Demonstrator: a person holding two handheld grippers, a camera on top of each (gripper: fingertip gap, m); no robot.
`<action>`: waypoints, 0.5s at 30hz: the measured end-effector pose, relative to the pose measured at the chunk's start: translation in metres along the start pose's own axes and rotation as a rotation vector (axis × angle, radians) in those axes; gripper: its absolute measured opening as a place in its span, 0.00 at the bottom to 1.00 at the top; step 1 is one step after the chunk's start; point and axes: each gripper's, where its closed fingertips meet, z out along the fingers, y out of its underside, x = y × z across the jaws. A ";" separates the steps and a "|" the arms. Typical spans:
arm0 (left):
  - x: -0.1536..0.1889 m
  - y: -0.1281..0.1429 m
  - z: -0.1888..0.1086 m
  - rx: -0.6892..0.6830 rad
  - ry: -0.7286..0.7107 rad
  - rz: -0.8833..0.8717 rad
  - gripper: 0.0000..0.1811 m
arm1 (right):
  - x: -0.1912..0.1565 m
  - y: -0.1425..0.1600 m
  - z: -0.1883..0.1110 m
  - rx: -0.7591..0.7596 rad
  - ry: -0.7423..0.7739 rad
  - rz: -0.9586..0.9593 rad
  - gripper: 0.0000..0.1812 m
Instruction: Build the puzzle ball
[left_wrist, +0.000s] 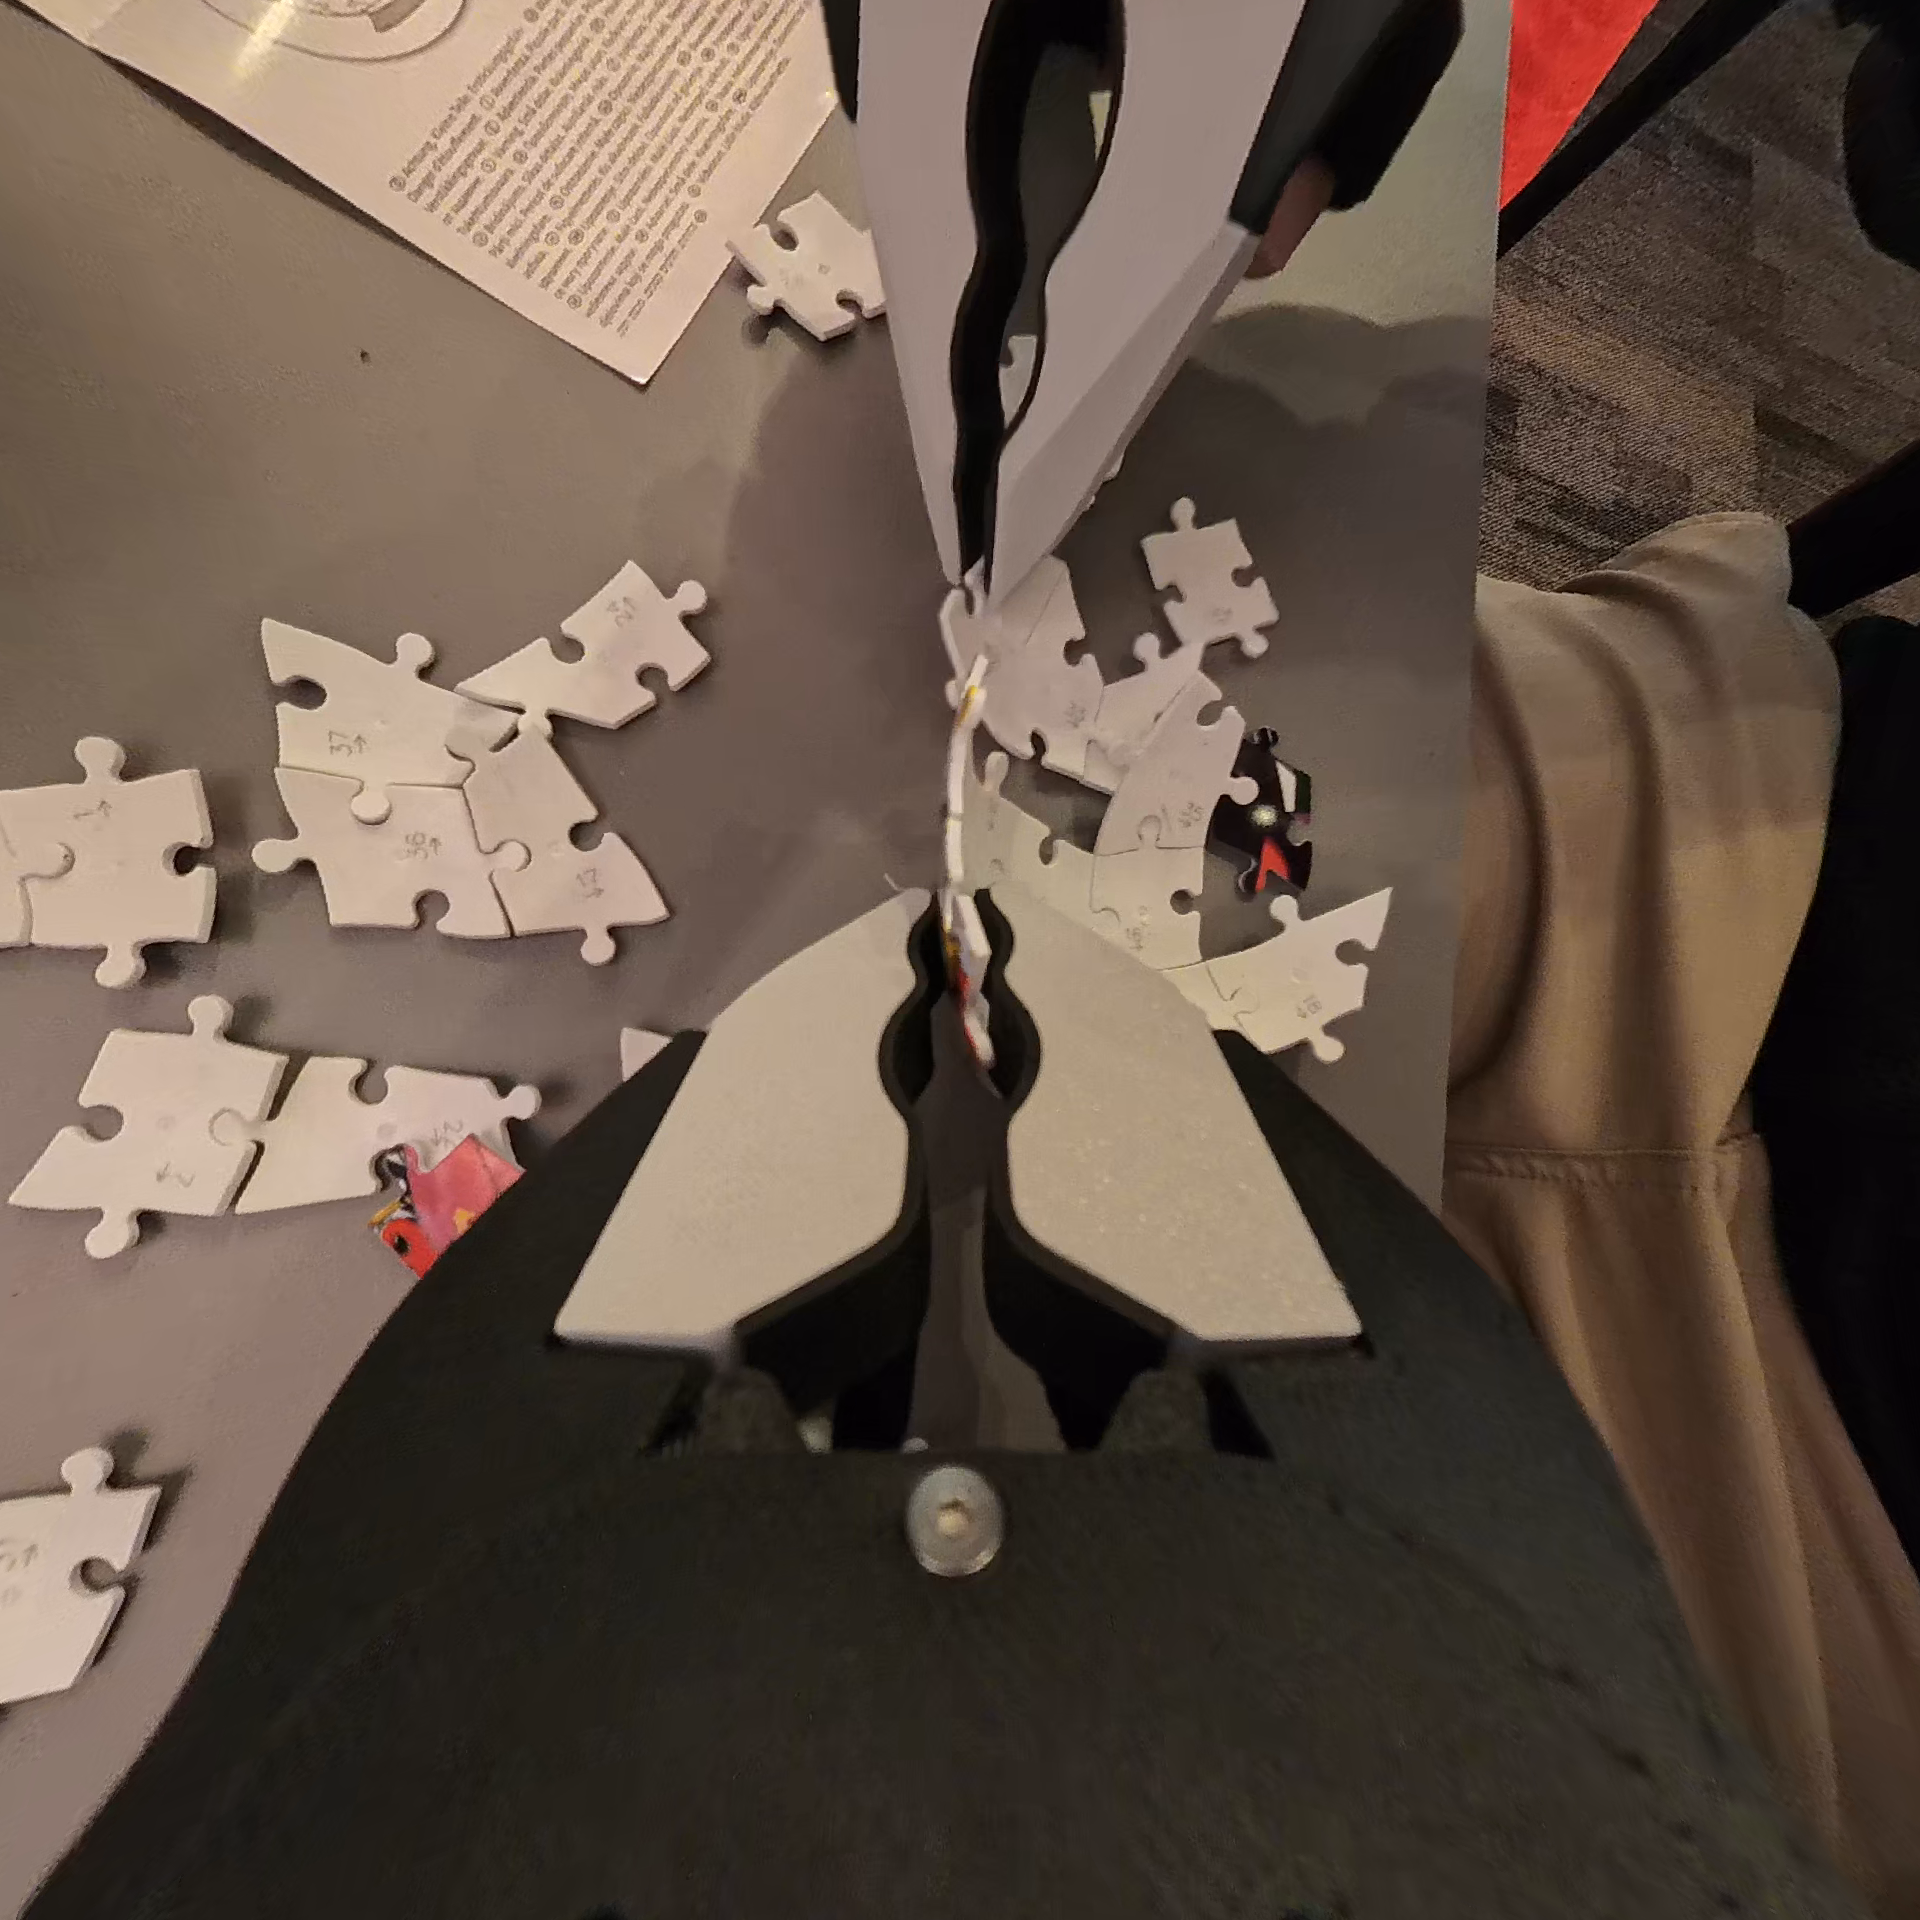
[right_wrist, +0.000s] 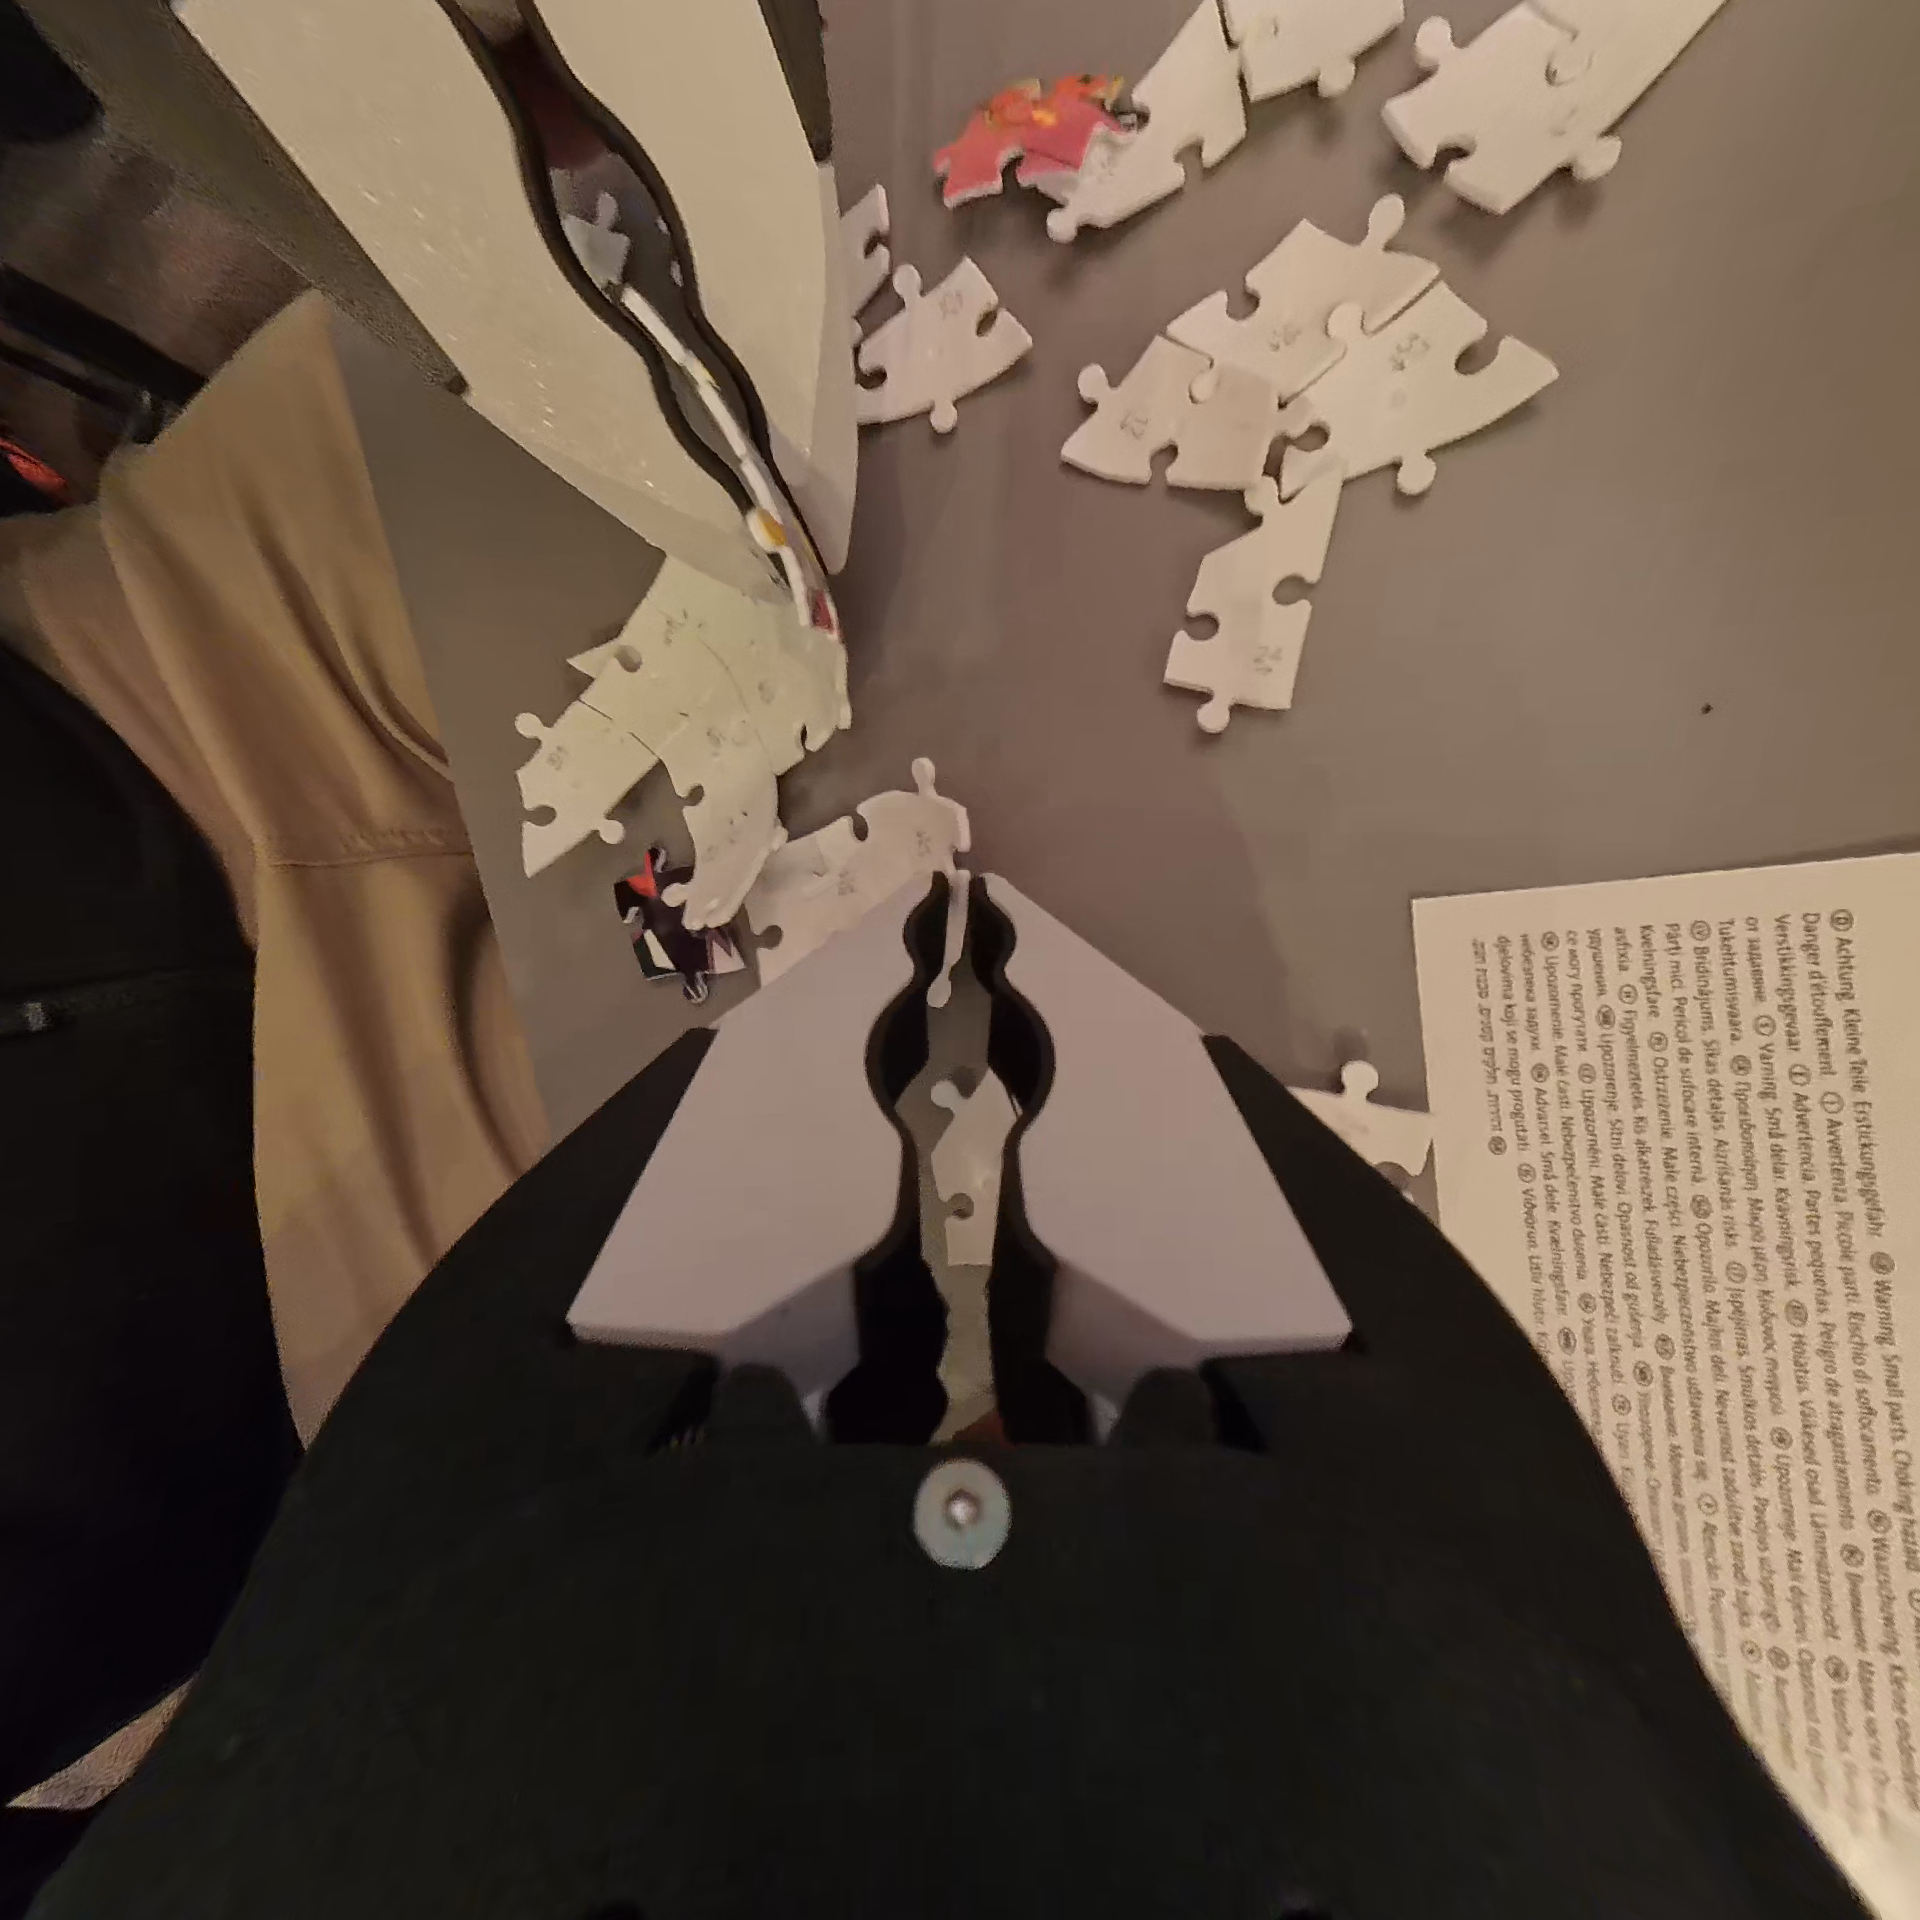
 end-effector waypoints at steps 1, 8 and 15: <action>0.000 0.000 0.000 0.001 0.002 -0.002 0.03 | -0.001 -0.002 -0.001 0.015 -0.008 0.000 0.01; 0.000 0.001 0.000 0.003 0.019 -0.019 0.02 | -0.014 -0.016 -0.008 0.068 -0.042 -0.034 0.00; 0.001 0.001 0.000 -0.001 0.028 -0.006 0.02 | -0.020 -0.027 -0.015 0.118 -0.055 -0.049 0.00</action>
